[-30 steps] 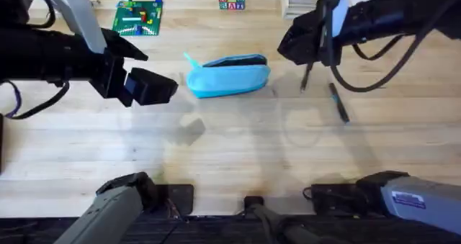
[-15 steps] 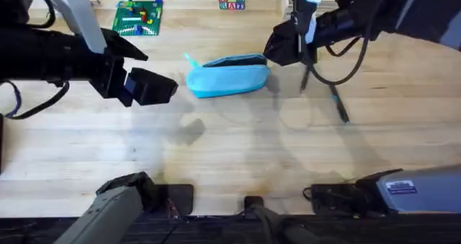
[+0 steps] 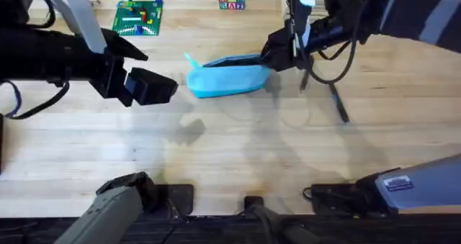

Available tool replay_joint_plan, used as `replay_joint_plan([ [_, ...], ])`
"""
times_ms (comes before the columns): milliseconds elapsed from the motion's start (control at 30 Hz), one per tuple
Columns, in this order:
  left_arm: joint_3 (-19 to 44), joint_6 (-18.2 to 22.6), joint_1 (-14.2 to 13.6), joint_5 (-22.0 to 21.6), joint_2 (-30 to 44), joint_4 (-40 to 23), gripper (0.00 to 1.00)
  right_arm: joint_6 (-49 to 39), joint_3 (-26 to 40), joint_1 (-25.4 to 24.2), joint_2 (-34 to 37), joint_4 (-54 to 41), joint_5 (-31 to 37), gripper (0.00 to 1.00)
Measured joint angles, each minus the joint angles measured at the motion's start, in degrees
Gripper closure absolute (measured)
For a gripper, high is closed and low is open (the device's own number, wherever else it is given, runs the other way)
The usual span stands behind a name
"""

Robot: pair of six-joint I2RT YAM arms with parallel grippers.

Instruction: Unzip the bag, pick up the pens from the table one at a time and place them inside, then zip the bag closed.

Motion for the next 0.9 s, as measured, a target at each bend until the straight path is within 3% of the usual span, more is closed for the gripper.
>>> replay_joint_plan([
  [400,0.0,0.0,0.0,0.0,0.0,0.0,0.005,0.0,0.1,0.0,5.4,2.1,-1.4,0.972],
  [900,0.0,0.0,0.0,0.0,0.0,0.0,0.005,0.0,0.1,0.5,6.3,2.3,-1.5,0.972],
])
